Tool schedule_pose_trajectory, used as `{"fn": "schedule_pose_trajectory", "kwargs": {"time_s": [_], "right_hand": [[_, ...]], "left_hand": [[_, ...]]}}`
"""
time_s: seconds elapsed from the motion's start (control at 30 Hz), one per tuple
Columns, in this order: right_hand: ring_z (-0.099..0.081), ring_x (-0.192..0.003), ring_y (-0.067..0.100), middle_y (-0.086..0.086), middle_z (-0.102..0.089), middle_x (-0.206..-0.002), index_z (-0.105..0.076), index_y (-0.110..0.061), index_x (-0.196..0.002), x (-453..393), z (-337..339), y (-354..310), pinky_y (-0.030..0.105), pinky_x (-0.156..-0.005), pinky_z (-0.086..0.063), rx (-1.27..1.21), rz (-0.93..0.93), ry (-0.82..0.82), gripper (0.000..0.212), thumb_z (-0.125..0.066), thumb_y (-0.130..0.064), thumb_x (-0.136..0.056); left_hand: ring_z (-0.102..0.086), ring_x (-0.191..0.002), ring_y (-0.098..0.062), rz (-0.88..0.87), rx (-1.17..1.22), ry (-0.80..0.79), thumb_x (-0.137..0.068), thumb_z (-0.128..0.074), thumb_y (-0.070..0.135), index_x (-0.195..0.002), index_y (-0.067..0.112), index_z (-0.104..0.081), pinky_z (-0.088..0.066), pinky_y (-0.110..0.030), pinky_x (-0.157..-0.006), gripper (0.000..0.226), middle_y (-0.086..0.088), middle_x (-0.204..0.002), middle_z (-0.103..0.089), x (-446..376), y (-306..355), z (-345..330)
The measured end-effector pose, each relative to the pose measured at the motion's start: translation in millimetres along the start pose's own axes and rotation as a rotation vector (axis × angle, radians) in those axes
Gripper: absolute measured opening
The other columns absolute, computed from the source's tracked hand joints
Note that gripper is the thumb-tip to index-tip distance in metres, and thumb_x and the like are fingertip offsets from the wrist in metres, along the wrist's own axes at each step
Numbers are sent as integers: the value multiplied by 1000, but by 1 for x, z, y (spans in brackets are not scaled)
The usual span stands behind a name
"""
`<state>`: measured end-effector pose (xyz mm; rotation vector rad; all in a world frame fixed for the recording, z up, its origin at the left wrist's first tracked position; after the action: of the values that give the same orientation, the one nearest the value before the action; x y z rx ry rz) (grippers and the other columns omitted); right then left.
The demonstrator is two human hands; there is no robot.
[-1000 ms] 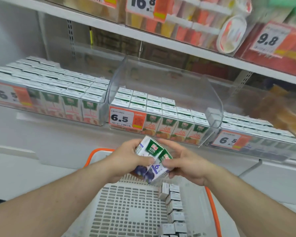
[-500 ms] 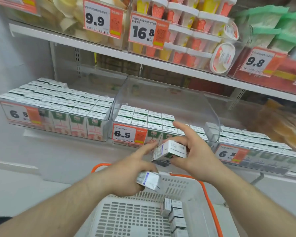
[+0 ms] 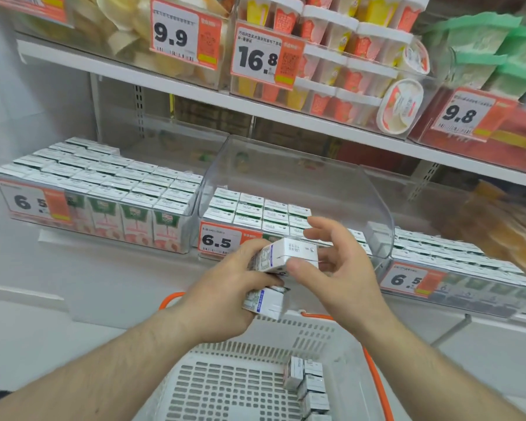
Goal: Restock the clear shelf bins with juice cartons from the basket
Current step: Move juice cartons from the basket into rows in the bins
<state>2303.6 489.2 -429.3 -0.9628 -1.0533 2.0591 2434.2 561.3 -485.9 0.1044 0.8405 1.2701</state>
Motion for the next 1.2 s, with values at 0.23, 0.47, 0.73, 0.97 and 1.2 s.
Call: {"fn": "schedule_pose_trajectory", "kwargs": {"time_s": [0.23,0.47,0.73,0.97,1.2], "right_hand": [[-66,-83,8,-13,-70,-83,-73,-32,-84,12,30,7,36,-77,-55,182,32,112,30,-60,-50,-64],[-59,-73,11,-1,-65,-71,-69,-16,-72,9,142,48,38,-76,-55,193,-117,216,22,-56,-33,-66],[-44,-59,13,9,-46,-56,-61,-7,-60,9,278,100,32,-57,-48,205,-202,550,20,-57,-22,-71],[-53,-116,16,6,-56,-129,-62,-10,-127,-40,361,132,22,-99,-37,702,-132,680,39,-60,-26,-91],[-57,-113,35,16,-61,-124,-66,-6,-119,-95,366,194,35,-87,-46,927,-384,299,35,-53,-25,-93]], "left_hand": [[-45,-129,-19,-42,-30,-15,-74,-75,17,-115,27,-71,-47,-32,-98,43,5,-145,-34,-12,29,-35],[-45,-129,-26,-82,85,-33,-71,-77,17,-111,21,-72,-42,-40,-105,40,-5,-143,-40,-87,93,-107],[-14,-149,-19,-46,43,-202,-82,-70,14,-124,25,-65,-20,-28,-117,43,1,-163,-4,-167,142,-187],[8,-150,-17,79,-134,-273,-82,-65,8,-131,22,-57,-31,-48,-113,51,4,-164,-2,-182,134,-223],[-12,-137,-9,111,-55,-133,-79,-69,10,-121,16,-66,-35,-37,-109,42,6,-151,-34,-186,133,-219]]}}
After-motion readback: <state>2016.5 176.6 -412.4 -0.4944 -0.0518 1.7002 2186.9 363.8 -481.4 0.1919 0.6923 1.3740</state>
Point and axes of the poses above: each hand's wrist, its own x-axis away from the middle knuckle, its own z-axis out of the back of the hand, y = z × x, the point moved 7 cm from there along -x, towards the middle knuckle
